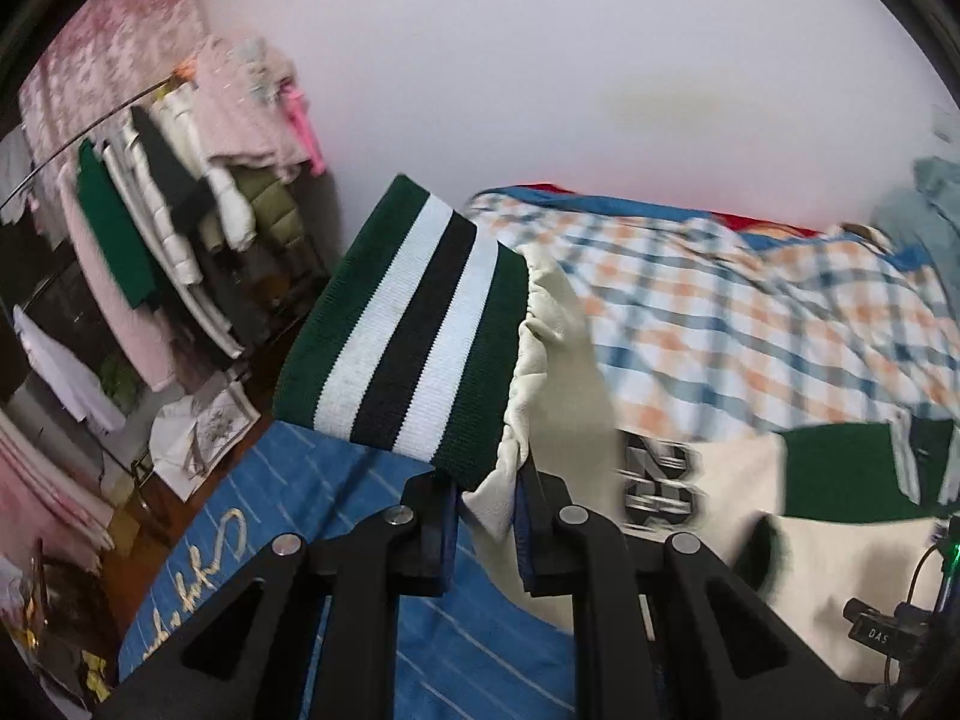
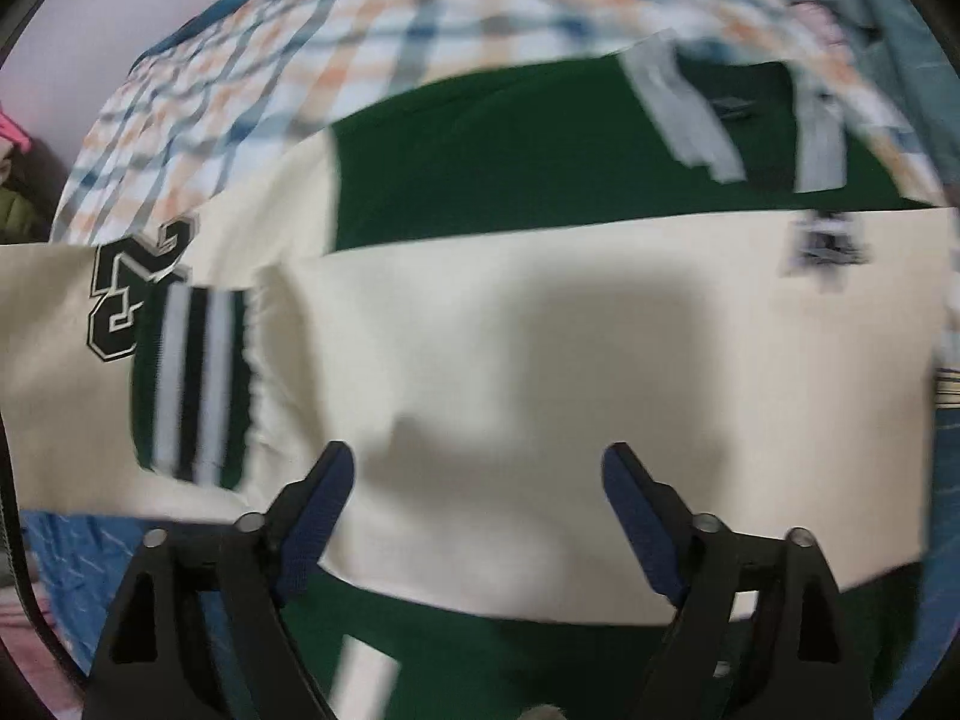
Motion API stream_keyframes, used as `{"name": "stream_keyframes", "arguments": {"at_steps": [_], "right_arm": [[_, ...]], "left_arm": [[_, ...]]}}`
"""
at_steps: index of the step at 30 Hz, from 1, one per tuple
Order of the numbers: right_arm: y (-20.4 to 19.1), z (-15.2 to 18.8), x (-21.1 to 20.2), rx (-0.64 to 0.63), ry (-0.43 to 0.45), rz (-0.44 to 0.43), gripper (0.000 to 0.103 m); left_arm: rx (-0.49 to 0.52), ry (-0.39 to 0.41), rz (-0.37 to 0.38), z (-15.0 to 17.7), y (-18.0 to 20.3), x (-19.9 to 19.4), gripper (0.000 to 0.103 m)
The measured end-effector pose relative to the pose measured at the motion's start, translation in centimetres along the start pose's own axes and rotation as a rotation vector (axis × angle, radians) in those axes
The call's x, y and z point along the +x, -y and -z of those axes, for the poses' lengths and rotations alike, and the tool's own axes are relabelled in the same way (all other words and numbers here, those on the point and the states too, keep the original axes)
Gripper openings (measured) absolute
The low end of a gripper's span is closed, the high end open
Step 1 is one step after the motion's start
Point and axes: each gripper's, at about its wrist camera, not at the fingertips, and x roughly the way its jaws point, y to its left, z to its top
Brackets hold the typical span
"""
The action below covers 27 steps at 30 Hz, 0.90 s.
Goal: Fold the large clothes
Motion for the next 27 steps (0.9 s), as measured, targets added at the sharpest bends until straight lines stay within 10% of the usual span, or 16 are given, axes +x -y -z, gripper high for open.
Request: {"name": "stream_keyframes", "arguments": {"at_steps": [13,21,24,26,27], "right_arm": [[27.8,4.2,-7.2,0.333,-0.019,0.031,0.089],[40.7,10.2,-6.4,0.433,-0.068,0.05,0.089],[43.3,12.5,-5.5,0.456,-0.083,0.014,0.089],[44.1,13.7,-5.1,0.47,-0.087,-0.028,0.089],[44.7,14.3,-5.0,0.473,-0.087,-0.046,0.089]], "left_arm": [[0.229,-0.179,0.446,5.8,32.2,-10.5,0.011],[0.422,-0.324,0.506,13.0,47.7,-10.3,0.014],[0.437,-0.358,0.529,14.2,49.1,-9.8,0.049],[0.433,-0.371,0.562,14.3,48.7,-10.0,0.1],[0.435,-0.358,0.56,14.1,48.3,-10.2,0.1]]}}
